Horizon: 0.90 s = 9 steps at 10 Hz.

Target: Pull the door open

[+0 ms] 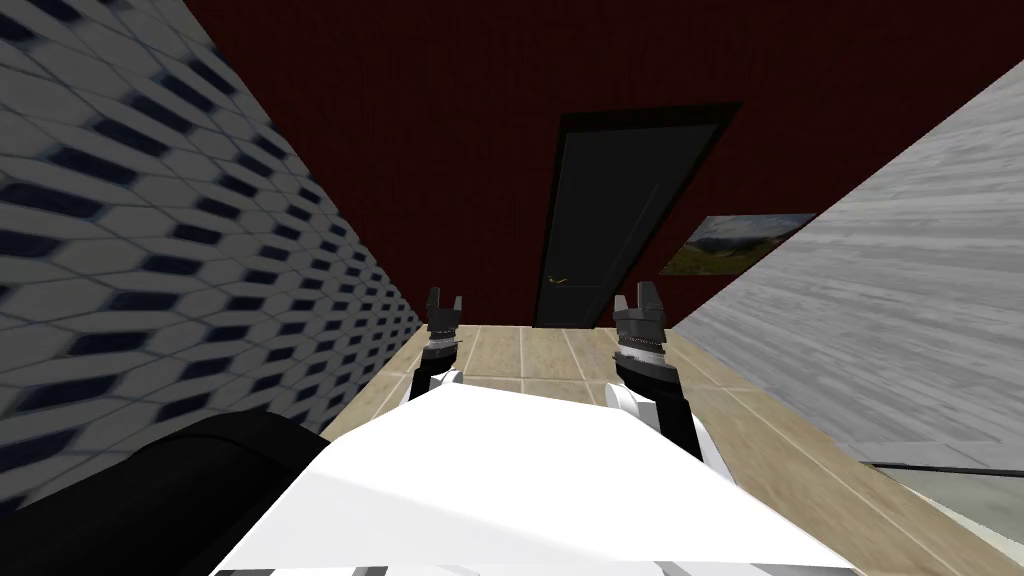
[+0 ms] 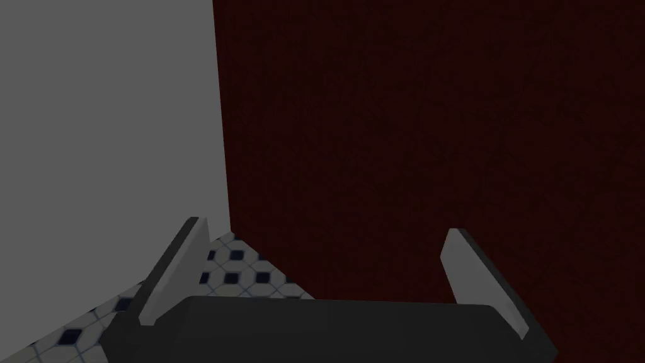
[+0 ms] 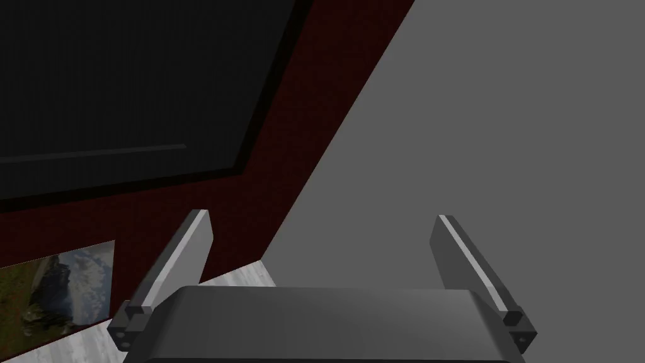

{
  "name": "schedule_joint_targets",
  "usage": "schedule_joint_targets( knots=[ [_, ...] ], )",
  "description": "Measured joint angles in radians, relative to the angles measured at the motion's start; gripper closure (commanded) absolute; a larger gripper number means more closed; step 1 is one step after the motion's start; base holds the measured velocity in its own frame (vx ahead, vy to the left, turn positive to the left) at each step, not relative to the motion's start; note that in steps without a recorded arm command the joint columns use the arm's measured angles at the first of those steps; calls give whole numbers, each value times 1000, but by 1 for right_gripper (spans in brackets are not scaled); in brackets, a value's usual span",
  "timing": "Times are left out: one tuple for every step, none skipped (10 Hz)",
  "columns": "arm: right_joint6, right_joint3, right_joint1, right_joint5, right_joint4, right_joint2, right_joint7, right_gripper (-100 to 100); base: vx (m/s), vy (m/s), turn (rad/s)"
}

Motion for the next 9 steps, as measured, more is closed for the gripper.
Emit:
schedule_joint_targets(
  knots=[
    [-6, -4, 0, -4, 18, -7, -5, -100, 132, -4, 25],
    [-7, -5, -6, -5, 37, -11, -8, -100, 128, 29, 19],
    [-6, -3, -14, -4, 53, -12, -8, -100, 112, 18, 36],
    [-8, -5, -22, -5, 73, -15, -10, -100, 111, 4, 44],
    [-13, -7, -28, -7, 94, -18, -12, -100, 99, -13, 38],
    [-19, -10, -31, -10, 114, -23, -17, -100, 93, -30, 47],
    [-20, -13, -34, -12, 130, -28, -21, -100, 92, -26, 55],
    [-22, -14, -44, -13, 156, -31, -23, -100, 86, -39, 59],
    [-30, -17, -50, -16, 185, -36, -27, -100, 81, -40, 60]
  ],
)
